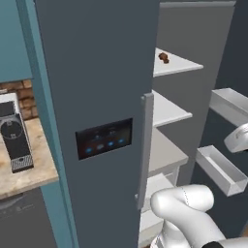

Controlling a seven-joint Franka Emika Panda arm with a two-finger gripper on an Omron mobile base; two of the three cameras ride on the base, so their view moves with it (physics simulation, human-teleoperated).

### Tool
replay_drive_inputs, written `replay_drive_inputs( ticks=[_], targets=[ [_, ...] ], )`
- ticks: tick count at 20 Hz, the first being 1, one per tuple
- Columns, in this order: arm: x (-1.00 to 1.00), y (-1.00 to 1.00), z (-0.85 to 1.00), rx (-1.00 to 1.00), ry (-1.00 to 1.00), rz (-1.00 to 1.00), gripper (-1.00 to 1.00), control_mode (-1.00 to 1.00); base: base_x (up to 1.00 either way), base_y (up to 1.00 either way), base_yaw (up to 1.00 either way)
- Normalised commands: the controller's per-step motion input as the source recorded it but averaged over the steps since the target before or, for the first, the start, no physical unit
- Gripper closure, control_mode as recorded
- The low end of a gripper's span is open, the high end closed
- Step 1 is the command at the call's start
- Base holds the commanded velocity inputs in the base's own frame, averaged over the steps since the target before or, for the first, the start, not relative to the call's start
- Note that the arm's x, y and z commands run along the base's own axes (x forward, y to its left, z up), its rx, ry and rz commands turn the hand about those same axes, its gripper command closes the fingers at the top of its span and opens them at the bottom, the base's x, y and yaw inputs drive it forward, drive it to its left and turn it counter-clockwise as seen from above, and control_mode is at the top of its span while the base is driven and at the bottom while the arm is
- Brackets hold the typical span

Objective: Transport the chicken drumstick and squash to the fridge. Place the chicken drumstick on the rack containing meat and place the squash on the rack containing the vegetable, ensuring meats and vegetables are on different racks.

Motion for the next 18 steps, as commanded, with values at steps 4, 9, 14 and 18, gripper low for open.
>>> replay_drive_inputs(
  ticks=[4, 9, 14, 18],
  targets=[
    [0.00, 0.00, 0.00, 0.00, 0.00, 0.00, 1.00, 1.00, 0.46, -0.01, -0.08],
    [0.00, 0.00, 0.00, 0.00, 0.00, 0.00, 1.00, 1.00, 0.45, -0.12, 0.00],
    [0.00, 0.00, 0.00, 0.00, 0.00, 0.00, 1.00, 1.00, 1.00, 0.01, 0.06],
    [0.00, 0.00, 0.00, 0.00, 0.00, 0.00, 1.00, 1.00, 0.78, -0.22, 0.26]
  ],
)
